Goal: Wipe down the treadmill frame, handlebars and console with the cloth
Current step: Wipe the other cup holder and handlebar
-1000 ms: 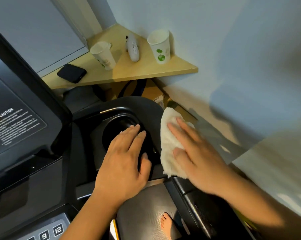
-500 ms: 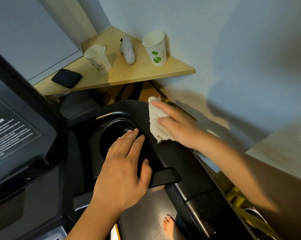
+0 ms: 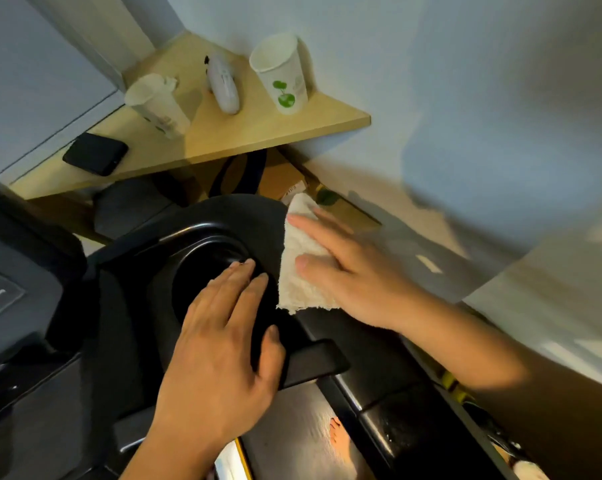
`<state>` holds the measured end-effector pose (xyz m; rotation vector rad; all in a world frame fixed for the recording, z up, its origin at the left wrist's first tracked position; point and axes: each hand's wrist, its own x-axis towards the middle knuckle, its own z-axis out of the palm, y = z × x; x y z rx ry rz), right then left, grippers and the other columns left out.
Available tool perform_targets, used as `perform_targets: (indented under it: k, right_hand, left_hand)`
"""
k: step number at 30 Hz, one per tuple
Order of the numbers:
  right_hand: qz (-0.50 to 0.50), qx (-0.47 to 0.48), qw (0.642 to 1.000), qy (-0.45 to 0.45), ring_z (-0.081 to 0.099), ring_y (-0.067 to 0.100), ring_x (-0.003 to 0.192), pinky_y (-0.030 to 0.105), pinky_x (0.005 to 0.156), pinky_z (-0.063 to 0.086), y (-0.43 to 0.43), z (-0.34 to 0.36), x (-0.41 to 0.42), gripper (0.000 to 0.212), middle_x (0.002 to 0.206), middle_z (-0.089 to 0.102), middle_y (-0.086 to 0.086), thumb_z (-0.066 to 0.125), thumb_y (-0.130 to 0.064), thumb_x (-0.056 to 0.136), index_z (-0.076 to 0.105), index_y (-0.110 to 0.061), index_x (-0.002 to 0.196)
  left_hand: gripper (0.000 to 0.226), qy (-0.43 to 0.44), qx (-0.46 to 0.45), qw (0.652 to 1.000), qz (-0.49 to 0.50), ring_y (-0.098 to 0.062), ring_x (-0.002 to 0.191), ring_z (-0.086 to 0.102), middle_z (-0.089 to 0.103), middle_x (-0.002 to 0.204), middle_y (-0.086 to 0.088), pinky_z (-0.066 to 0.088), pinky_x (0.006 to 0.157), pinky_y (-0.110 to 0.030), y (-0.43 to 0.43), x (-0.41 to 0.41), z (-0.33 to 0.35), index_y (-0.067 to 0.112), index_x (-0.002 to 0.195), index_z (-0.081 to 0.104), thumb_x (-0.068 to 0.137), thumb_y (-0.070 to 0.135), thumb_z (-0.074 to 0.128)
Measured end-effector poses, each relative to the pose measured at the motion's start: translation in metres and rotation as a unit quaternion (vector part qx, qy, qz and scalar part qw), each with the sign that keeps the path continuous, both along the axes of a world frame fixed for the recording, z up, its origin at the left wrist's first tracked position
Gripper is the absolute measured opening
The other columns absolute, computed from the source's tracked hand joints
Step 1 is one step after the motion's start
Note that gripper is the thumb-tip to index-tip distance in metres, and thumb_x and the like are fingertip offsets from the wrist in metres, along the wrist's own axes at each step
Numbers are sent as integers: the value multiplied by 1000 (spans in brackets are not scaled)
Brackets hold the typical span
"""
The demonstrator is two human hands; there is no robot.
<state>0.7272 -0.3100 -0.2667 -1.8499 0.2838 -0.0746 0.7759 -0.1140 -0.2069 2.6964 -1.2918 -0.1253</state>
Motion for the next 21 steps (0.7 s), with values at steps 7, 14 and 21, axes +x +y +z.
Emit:
perform_targets:
  k: [7, 14, 21]
  right_hand:
    - [-54, 197, 973, 108, 43, 10, 121, 11, 89, 27, -23, -23, 19, 36, 119, 40, -13, 28, -34, 105, 46, -25, 134]
    - [-97, 180, 967, 155, 39, 12, 133, 27, 111, 20, -12, -40, -14, 42, 148, 39, -1, 28, -39, 105, 34, -31, 145]
    - [12, 41, 999, -29, 24, 2, 140, 35, 115, 26, -12, 7, 31, 52, 155, 25, -18, 49, -38, 96, 33, -36, 146]
  left_hand:
    - [59, 21, 0, 1000, -17, -13, 146, 30, 39, 155, 1, 22, 119, -31, -3, 3, 5, 18, 142, 51, 87, 39, 48]
    - [62, 29, -1, 999, -19, -13, 147, 30, 39, 156, 5, 18, 120, -22, -5, 6, 4, 20, 142, 52, 83, 39, 51]
    - [60, 11, -6, 1000, -21, -14, 146, 31, 39, 155, 2, 27, 117, -31, -3, 5, 1, 17, 143, 50, 86, 35, 50]
